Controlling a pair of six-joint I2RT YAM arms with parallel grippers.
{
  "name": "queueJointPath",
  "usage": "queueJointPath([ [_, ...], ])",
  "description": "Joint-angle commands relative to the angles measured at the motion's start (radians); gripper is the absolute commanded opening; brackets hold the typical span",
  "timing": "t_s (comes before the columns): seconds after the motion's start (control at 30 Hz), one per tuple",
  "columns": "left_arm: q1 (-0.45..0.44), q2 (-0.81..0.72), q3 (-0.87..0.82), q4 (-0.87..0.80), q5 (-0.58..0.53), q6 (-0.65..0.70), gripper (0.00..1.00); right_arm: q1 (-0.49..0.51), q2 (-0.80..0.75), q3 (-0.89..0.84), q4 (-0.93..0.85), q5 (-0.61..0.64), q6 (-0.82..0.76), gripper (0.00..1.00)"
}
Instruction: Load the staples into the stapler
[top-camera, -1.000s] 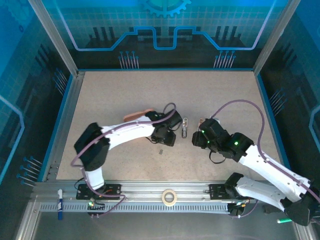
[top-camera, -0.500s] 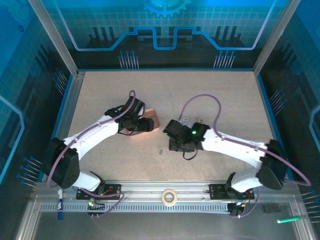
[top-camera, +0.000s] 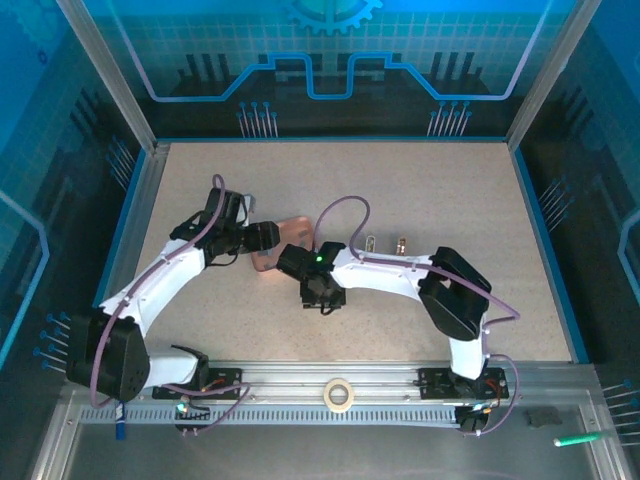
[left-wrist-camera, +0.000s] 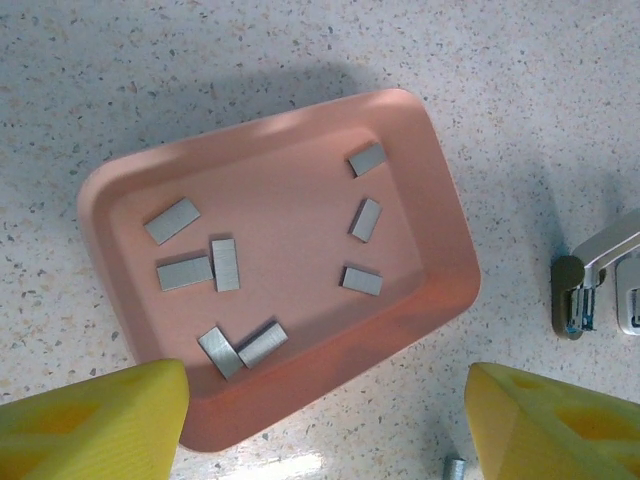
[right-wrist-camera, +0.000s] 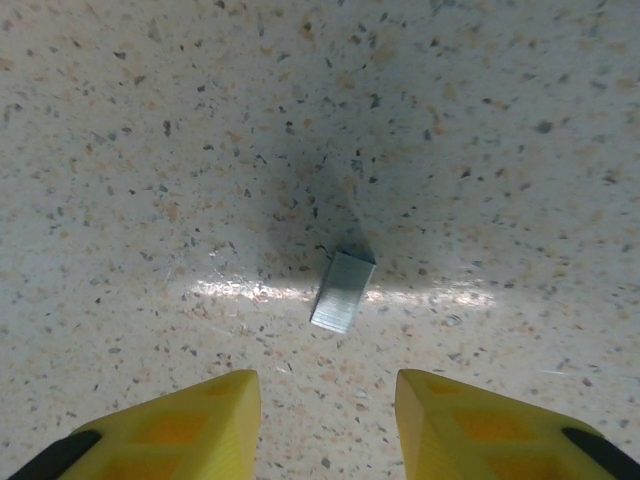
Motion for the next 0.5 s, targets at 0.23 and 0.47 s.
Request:
queueJointPath([
  [0.23,-0.027,-0.02,-0.039,0.009,0.005,0.017,0.75,-0.022,0.1,0.061,-0.035,-0.042,-0.003,0.42],
  [0.47,-0.029,-0.012,-0.039,0.011,-0.001,0.02,0.75,-0.039,0.113,0.057,-0.02,-0.044,-0.014,0.39],
])
